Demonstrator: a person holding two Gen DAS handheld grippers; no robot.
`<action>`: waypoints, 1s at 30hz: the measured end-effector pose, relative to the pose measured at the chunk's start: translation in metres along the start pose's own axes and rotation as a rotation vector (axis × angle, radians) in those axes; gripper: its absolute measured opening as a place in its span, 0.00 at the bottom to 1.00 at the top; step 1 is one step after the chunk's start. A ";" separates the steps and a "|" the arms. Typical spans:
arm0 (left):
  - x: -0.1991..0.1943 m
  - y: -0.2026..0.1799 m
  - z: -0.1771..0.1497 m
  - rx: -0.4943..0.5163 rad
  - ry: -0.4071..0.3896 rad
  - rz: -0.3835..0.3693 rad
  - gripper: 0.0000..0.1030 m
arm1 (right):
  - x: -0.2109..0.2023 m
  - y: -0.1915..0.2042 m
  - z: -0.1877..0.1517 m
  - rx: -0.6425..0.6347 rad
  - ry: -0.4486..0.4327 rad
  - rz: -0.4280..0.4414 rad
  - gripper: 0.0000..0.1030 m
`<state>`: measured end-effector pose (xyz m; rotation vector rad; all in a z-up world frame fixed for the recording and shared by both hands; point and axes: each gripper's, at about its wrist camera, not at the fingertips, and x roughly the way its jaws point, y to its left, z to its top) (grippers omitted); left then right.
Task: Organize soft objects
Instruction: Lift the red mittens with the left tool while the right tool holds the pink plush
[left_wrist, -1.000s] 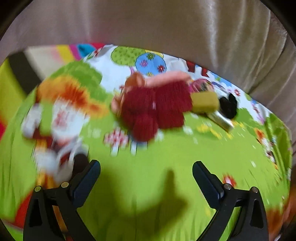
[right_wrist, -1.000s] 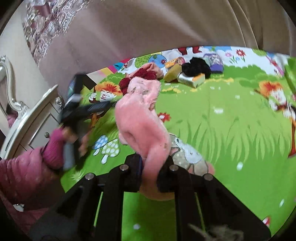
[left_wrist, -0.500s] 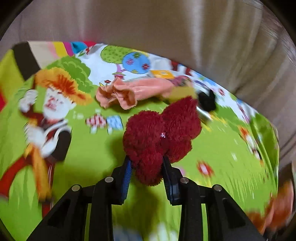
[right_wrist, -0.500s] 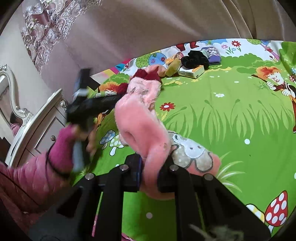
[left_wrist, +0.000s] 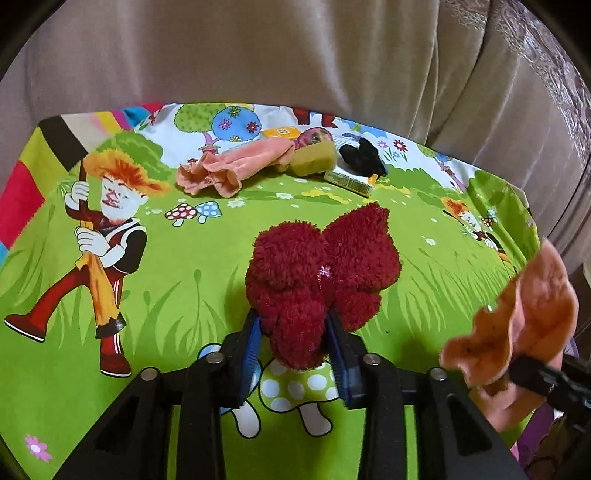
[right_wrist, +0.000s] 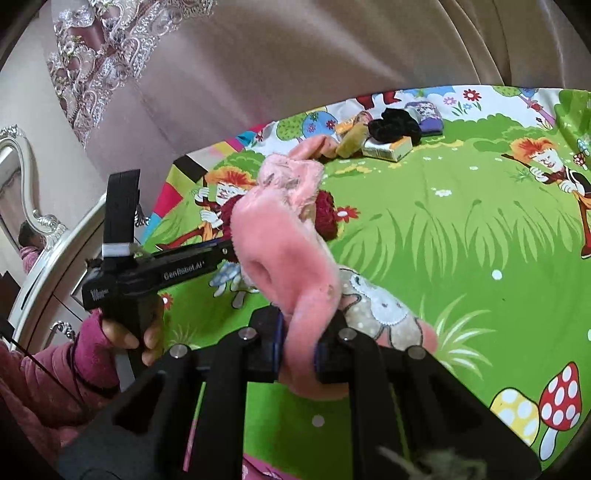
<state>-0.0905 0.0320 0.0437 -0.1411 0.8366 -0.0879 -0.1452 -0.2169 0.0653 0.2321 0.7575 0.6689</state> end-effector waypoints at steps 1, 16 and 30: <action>0.002 0.003 0.003 0.001 0.018 -0.012 0.49 | -0.001 0.000 -0.001 0.002 0.001 -0.003 0.16; 0.062 -0.013 0.025 0.309 0.081 0.174 0.79 | 0.007 0.001 -0.007 0.013 0.043 -0.001 0.16; 0.042 0.000 0.022 0.203 0.080 0.122 0.50 | 0.008 0.003 -0.008 0.027 0.035 -0.015 0.16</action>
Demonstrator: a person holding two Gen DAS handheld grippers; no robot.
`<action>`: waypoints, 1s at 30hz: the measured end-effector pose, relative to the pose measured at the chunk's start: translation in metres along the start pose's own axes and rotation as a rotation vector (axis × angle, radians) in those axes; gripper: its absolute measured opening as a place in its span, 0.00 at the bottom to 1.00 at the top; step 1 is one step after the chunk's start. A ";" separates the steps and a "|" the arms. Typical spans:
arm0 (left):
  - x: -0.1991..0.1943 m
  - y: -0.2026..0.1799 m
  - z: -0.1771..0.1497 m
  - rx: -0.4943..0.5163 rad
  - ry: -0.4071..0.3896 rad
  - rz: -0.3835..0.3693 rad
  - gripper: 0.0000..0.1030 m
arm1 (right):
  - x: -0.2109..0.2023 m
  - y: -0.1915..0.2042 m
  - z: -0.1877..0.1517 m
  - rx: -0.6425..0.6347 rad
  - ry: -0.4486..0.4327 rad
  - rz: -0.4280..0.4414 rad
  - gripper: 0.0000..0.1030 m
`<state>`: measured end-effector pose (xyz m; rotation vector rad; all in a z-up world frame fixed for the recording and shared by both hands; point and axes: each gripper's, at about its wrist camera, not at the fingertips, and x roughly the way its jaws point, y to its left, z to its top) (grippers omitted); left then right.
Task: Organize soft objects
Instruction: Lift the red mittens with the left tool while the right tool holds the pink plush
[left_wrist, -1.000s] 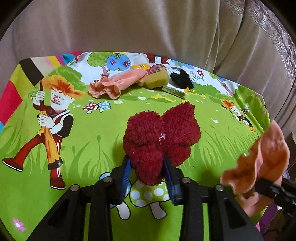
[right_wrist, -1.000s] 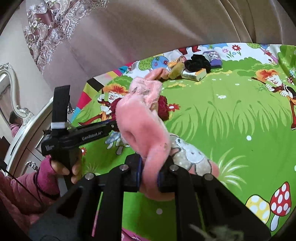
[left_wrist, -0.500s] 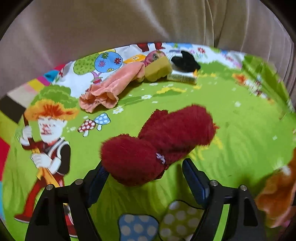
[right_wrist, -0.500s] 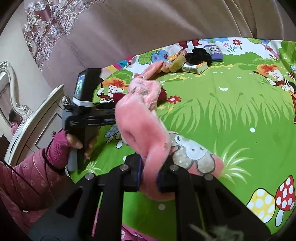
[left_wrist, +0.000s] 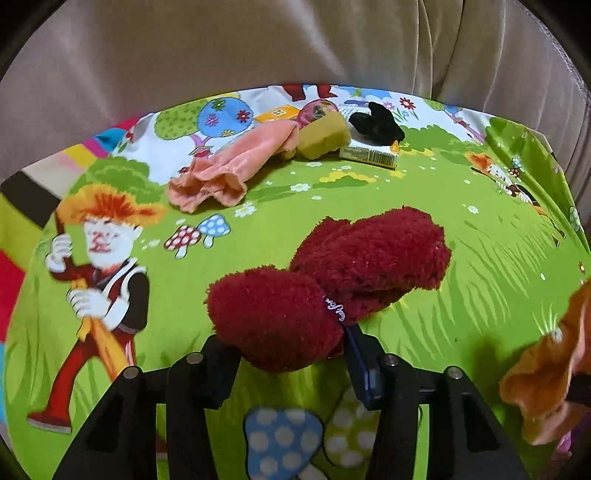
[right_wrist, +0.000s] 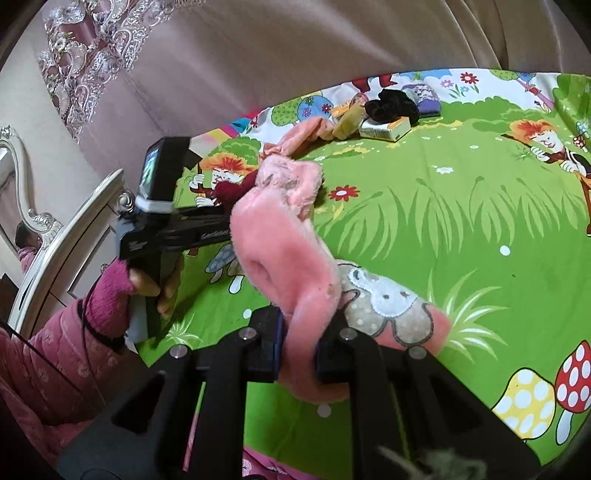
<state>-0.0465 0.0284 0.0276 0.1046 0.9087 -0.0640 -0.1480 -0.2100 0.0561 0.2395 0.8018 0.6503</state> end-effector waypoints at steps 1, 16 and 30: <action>-0.004 -0.002 -0.003 -0.007 -0.003 0.007 0.50 | 0.000 0.000 0.000 0.004 -0.001 -0.002 0.16; -0.067 -0.027 -0.019 -0.084 -0.091 -0.034 0.50 | -0.028 0.030 0.016 -0.059 -0.071 -0.011 0.16; -0.109 -0.037 -0.038 -0.191 -0.151 -0.176 0.50 | -0.063 0.034 0.012 -0.121 -0.072 -0.060 0.16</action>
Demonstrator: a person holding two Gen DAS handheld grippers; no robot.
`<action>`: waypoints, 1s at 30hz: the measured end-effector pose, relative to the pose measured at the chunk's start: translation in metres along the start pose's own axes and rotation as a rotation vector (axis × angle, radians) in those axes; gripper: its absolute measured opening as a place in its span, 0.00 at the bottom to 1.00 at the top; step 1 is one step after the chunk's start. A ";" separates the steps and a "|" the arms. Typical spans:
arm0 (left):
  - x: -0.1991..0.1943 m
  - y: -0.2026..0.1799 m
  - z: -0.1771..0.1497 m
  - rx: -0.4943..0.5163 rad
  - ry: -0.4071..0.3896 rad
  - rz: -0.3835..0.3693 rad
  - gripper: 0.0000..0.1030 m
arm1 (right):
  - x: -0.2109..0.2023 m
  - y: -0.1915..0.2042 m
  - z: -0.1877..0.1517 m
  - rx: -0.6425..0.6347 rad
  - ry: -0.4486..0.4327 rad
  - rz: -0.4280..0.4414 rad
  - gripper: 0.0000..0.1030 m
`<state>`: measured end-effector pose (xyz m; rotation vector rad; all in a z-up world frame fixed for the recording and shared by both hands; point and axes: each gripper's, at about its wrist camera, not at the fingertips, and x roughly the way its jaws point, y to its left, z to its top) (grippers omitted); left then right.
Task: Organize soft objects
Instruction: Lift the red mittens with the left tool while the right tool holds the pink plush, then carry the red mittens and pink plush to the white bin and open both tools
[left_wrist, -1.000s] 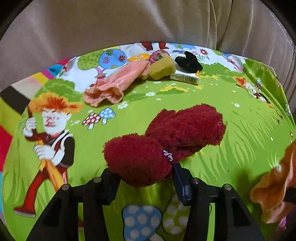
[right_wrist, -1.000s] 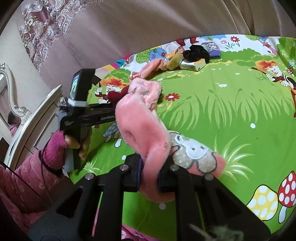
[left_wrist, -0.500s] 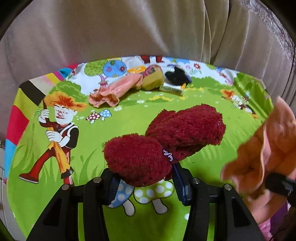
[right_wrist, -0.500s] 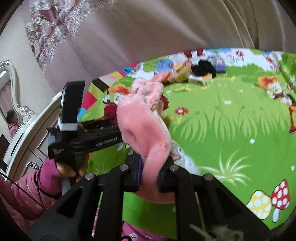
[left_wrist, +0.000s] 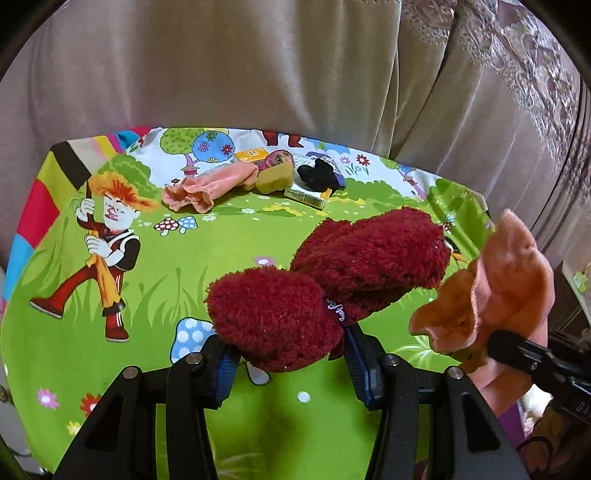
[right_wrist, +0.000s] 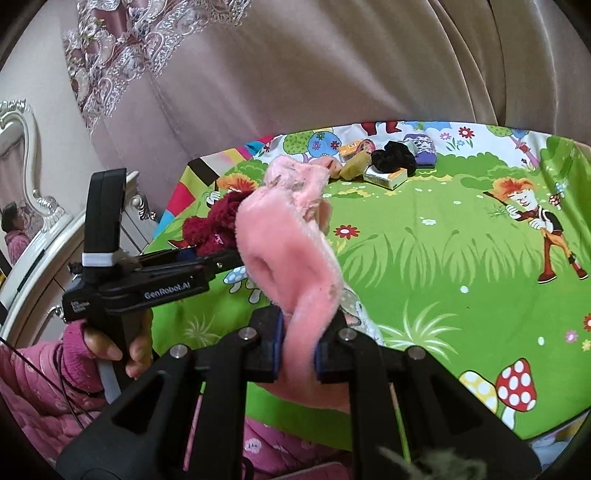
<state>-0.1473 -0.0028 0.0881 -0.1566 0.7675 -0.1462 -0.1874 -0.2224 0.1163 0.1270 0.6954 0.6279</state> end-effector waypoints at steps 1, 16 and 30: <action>-0.003 -0.001 0.000 -0.004 -0.005 -0.002 0.50 | -0.003 0.000 0.000 0.002 -0.002 0.003 0.16; -0.043 -0.034 -0.007 0.028 -0.018 -0.094 0.50 | -0.074 0.007 -0.021 -0.028 -0.058 -0.035 0.16; -0.057 -0.163 -0.017 0.350 0.035 -0.300 0.51 | -0.179 -0.026 -0.050 0.005 -0.195 -0.252 0.16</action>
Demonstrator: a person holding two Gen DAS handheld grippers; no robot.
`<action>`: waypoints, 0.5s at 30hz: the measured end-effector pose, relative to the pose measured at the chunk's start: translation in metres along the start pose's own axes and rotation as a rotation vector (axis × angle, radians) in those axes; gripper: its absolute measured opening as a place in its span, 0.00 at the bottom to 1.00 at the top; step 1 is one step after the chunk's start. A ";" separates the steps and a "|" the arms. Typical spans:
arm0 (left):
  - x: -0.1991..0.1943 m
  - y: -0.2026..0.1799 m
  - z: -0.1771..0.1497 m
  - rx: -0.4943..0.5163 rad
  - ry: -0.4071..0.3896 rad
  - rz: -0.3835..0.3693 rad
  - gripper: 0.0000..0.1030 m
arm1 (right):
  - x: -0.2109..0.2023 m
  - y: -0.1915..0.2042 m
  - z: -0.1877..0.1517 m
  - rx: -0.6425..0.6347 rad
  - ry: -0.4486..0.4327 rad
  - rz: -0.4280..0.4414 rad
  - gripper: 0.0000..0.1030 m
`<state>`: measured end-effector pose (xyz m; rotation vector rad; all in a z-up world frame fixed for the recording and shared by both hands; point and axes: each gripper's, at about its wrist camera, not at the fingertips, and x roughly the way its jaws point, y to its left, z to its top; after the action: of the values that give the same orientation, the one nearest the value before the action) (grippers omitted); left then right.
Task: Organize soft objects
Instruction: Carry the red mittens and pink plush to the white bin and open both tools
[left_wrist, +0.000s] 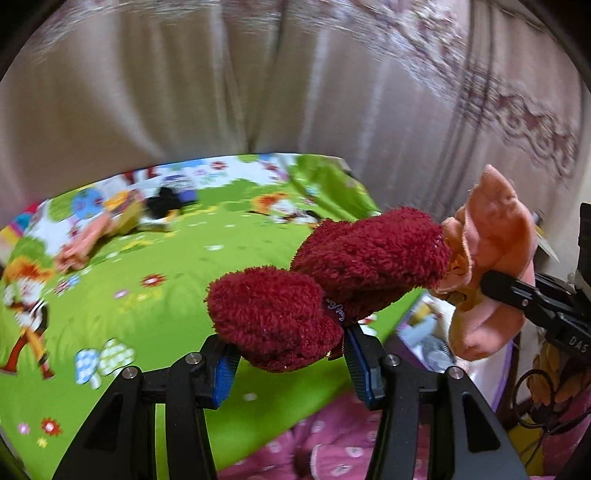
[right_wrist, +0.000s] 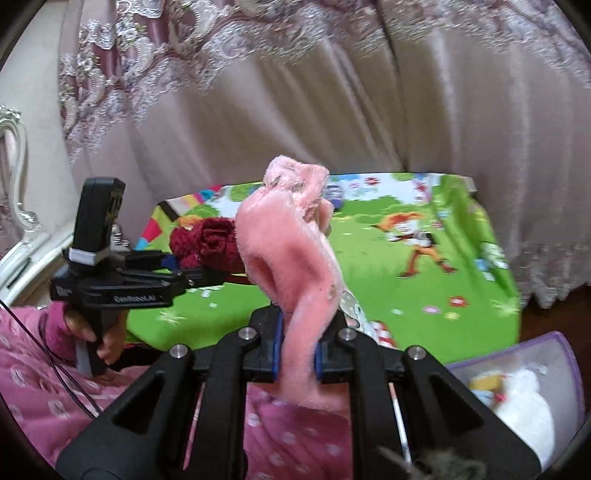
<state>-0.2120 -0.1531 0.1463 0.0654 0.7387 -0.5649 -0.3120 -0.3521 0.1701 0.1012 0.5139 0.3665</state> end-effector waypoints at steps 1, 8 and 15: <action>0.004 -0.011 0.002 0.024 0.012 -0.023 0.51 | -0.007 -0.005 -0.003 0.003 -0.005 -0.026 0.16; 0.022 -0.084 0.015 0.174 0.058 -0.156 0.51 | -0.061 -0.049 -0.018 0.080 -0.062 -0.179 0.16; 0.043 -0.133 0.023 0.202 0.118 -0.288 0.51 | -0.110 -0.092 -0.033 0.171 -0.110 -0.314 0.16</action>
<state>-0.2396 -0.2915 0.1539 0.1829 0.8096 -0.9166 -0.3884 -0.4781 0.1749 0.2025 0.4433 0.0096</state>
